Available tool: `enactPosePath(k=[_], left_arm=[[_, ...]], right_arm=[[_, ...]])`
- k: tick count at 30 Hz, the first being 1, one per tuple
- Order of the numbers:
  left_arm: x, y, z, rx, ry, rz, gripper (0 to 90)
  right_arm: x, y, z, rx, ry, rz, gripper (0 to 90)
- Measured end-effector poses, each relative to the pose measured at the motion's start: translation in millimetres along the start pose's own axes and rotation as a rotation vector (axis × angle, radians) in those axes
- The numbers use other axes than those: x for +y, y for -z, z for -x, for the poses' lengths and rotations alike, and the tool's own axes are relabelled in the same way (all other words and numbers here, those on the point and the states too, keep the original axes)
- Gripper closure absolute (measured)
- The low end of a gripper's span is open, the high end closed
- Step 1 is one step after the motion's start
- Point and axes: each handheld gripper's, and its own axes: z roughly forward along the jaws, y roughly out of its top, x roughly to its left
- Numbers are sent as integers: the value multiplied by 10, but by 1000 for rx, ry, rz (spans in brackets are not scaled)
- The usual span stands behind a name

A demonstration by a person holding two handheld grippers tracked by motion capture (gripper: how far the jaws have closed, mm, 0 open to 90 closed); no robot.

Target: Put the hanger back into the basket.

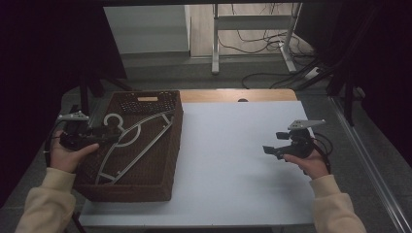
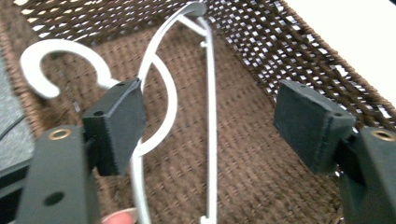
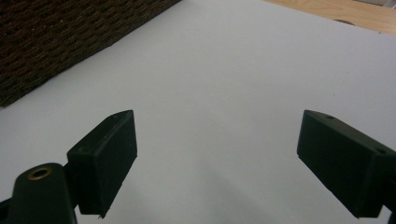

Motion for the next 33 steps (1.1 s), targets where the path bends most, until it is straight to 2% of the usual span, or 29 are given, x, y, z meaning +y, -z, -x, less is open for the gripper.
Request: enactPosePath(k=[6,12,17,22,26,30,33], left_arm=[[-14,-15,153,-24,-22,31,218],[-11,-41,293,-30,-47,56,207],[-28,-61,390,-23,-47,61,195],[-87,-83,415,-16,-28,63,194],[-118,-87,480,0,-24,70,194],[-144,-129,576,-22,-42,72,193],[-156,-161,622,-22,-55,65,192]], right_arm=[[0,-12,9,10,0,4,119],[3,-22,7,2,-3,19,119],[26,10,-12,-4,-6,40,122],[29,16,-27,-3,-2,42,122],[25,38,-70,-2,7,35,119],[38,141,-191,-29,11,50,120],[34,194,-259,-48,21,57,122]])
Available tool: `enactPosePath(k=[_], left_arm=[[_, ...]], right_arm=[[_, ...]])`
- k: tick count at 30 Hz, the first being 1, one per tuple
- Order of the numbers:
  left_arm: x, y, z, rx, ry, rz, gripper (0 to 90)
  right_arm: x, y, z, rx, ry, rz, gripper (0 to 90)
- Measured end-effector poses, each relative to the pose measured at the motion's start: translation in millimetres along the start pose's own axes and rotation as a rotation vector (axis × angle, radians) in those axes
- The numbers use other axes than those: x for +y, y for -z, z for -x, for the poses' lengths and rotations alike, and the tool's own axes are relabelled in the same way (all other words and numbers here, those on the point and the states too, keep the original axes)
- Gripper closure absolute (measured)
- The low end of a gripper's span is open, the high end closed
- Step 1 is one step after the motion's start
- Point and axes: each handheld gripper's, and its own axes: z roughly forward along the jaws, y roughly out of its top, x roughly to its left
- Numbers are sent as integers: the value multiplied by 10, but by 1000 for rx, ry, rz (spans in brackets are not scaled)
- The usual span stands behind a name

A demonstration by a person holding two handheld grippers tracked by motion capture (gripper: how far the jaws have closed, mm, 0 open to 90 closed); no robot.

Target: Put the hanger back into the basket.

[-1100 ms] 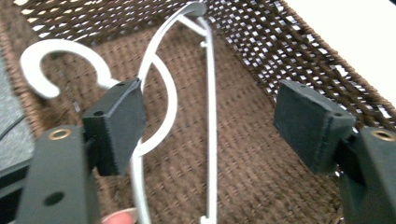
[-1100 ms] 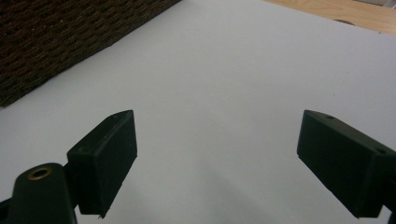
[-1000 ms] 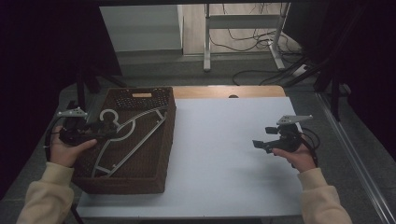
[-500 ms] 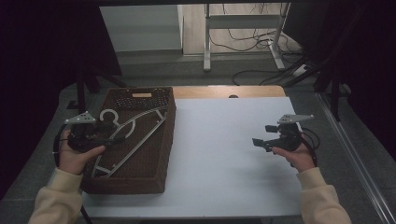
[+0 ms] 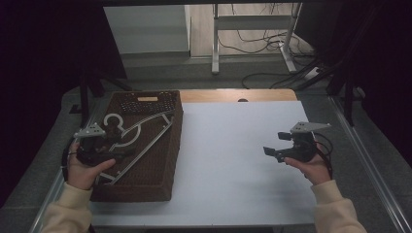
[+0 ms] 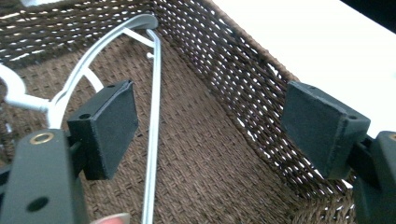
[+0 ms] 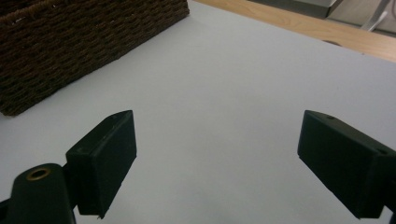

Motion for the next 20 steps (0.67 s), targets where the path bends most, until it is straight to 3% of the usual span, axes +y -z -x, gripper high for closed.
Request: enactPosePath(k=[2,8,20], left_arm=[[-18,-34,32,-9,-4,-3,189],[-26,-117,96,-16,-16,-16,187],[-26,-120,133,-20,-24,-11,180]], right_arm=[[-11,86,-67,-14,5,18,125],[-53,170,-73,-28,-13,27,125],[-57,123,-98,-19,-5,9,118]])
